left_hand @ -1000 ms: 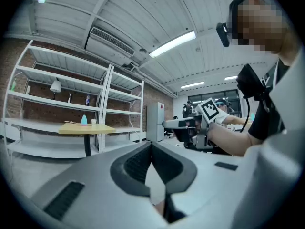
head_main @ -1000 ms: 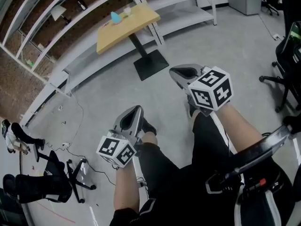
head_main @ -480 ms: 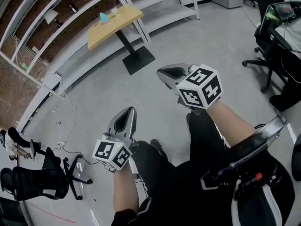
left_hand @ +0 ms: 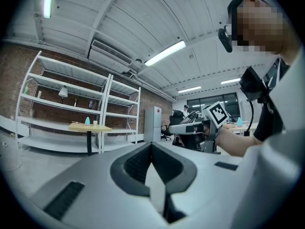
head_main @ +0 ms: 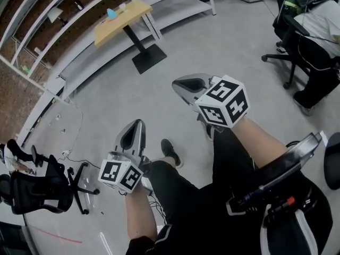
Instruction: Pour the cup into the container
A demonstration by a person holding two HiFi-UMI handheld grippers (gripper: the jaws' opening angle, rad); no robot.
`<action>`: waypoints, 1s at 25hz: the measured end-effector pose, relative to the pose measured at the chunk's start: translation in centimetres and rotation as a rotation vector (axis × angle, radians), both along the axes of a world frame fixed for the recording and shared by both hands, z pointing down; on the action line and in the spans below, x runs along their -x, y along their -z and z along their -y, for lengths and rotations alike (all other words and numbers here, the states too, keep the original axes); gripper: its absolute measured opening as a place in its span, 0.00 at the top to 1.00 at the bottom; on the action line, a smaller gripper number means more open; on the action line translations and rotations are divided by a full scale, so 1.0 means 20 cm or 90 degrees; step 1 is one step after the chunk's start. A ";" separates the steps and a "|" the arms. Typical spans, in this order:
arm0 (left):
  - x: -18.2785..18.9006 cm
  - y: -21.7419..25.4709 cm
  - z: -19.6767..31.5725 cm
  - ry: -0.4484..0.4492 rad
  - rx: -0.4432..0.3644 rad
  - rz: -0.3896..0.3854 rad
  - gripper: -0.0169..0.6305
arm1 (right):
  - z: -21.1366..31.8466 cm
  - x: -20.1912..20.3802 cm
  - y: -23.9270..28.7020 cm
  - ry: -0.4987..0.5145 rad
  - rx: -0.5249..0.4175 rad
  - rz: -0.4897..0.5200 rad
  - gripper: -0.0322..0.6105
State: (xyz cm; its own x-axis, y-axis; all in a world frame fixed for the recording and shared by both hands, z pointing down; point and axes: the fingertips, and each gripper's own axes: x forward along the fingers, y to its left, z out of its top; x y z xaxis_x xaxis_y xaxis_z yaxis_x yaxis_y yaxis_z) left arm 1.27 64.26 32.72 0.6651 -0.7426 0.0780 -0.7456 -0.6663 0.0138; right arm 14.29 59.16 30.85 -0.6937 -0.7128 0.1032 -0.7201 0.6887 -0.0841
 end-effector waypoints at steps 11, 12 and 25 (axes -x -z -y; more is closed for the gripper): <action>0.02 -0.01 -0.51 0.019 0.004 -0.015 0.97 | -0.56 -0.04 -0.02 -0.010 -0.003 -0.006 0.95; 0.02 -0.01 -0.54 0.018 0.005 -0.016 0.97 | -0.60 -0.04 -0.01 -0.010 -0.004 -0.010 0.95; 0.00 0.02 -0.66 0.009 -0.003 -0.020 0.97 | -0.73 -0.07 0.05 -0.010 -0.019 -0.016 0.95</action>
State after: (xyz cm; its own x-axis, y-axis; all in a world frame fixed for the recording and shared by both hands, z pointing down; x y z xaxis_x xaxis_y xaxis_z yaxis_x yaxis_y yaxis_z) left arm 1.36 77.44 32.28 0.6571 -0.7519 0.0533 -0.7537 -0.6563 0.0347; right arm 15.63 73.76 29.87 -0.6804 -0.7261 0.0990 -0.7321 0.6797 -0.0460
